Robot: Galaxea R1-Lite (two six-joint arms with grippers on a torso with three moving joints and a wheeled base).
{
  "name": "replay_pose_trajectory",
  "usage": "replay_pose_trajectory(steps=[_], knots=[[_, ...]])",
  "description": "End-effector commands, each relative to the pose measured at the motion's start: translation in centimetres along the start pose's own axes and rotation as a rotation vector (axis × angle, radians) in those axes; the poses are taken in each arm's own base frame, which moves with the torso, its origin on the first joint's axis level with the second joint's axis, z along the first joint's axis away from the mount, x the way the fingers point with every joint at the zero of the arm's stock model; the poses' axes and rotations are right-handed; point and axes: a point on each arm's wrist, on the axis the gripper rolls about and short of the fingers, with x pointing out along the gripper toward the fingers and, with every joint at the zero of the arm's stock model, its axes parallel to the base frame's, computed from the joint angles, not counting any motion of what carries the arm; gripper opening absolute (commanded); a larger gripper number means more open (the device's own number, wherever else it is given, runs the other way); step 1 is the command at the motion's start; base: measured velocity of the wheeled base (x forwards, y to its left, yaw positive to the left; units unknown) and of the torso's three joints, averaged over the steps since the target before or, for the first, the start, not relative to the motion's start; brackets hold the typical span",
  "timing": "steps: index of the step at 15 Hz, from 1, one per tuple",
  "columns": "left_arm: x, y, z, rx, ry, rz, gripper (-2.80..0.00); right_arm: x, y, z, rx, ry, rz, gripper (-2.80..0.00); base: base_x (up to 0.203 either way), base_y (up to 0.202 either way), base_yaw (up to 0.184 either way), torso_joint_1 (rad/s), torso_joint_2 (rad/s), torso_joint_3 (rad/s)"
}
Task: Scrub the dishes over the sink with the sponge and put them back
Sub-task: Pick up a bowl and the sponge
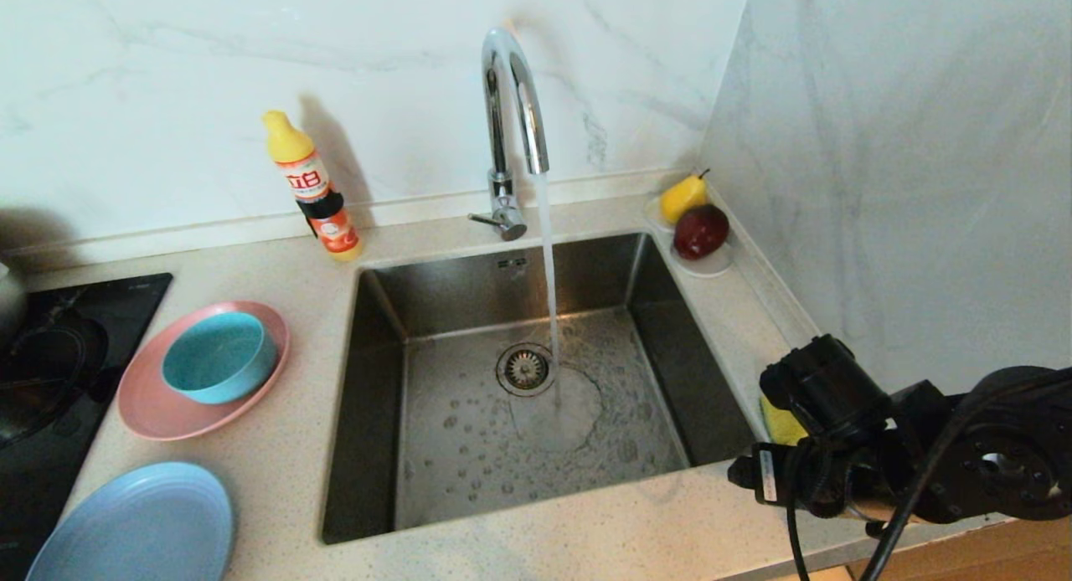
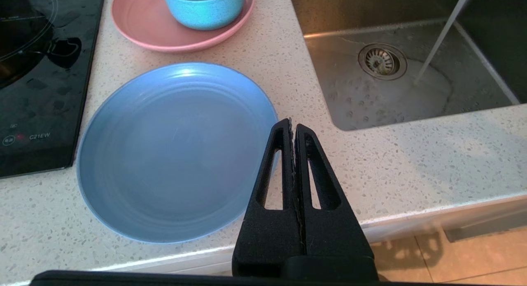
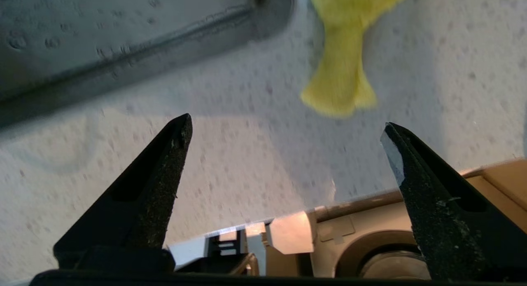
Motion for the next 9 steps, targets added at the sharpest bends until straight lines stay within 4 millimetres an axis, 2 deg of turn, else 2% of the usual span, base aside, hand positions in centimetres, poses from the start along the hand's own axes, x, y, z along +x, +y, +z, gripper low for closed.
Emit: replay_pose_trajectory(steps=[1, 9], knots=[[0.0, 0.0, 0.0, 0.000, 0.002, 0.000, -2.80, 0.5, 0.1, 0.4, 0.012, 0.002, -0.004, 0.00, 0.000, 0.000, 0.000, 0.000, 0.00, 0.000], [0.0, 0.0, 0.0, 0.000, 0.002, 0.000, -2.80, 1.2, 0.3, 3.0, 0.039, -0.029, 0.017, 0.00, 0.000, 0.000, 0.000, 0.000, 0.00, 0.000]])
